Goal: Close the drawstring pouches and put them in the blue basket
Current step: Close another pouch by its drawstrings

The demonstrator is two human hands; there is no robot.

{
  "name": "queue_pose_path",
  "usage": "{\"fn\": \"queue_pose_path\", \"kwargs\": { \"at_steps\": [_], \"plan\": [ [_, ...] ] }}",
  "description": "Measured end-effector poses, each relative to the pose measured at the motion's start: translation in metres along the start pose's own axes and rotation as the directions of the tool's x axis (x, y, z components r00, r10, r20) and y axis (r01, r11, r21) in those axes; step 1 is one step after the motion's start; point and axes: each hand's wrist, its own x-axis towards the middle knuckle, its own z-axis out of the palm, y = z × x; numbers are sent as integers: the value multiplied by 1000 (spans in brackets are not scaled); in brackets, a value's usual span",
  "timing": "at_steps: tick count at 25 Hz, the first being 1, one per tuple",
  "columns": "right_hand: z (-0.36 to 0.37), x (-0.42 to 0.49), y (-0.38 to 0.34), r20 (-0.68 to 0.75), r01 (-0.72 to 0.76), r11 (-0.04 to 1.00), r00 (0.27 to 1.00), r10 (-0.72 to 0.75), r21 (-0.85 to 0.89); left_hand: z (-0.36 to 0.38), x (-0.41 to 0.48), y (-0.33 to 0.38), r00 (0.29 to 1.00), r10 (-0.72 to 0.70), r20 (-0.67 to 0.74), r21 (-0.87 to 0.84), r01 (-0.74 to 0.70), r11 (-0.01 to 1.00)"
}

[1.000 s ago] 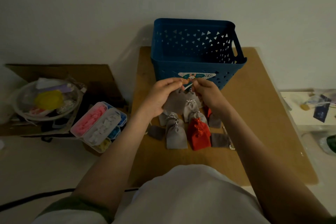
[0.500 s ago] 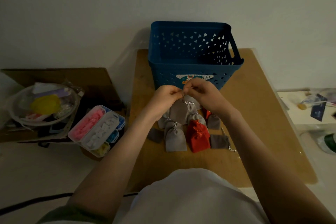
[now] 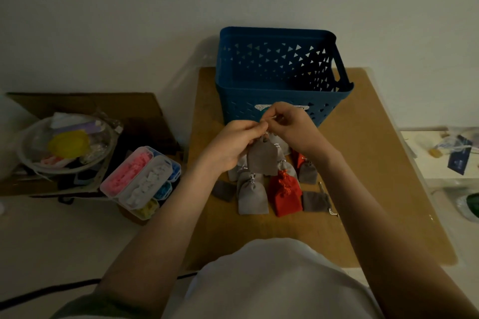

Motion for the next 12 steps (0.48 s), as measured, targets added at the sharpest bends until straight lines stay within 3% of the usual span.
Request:
{"fn": "queue_pose_path", "kwargs": {
  "at_steps": [7,12],
  "plan": [
    [-5,-3,-1,-14,-124,991,992,125,54,-1,8,-3,981,142,-130,219,-111,969],
    [3,-2,-4,-12,-183,960,982,189,212,-2,14,-6,944,216,-249,158,-180,971]
  ]
}}
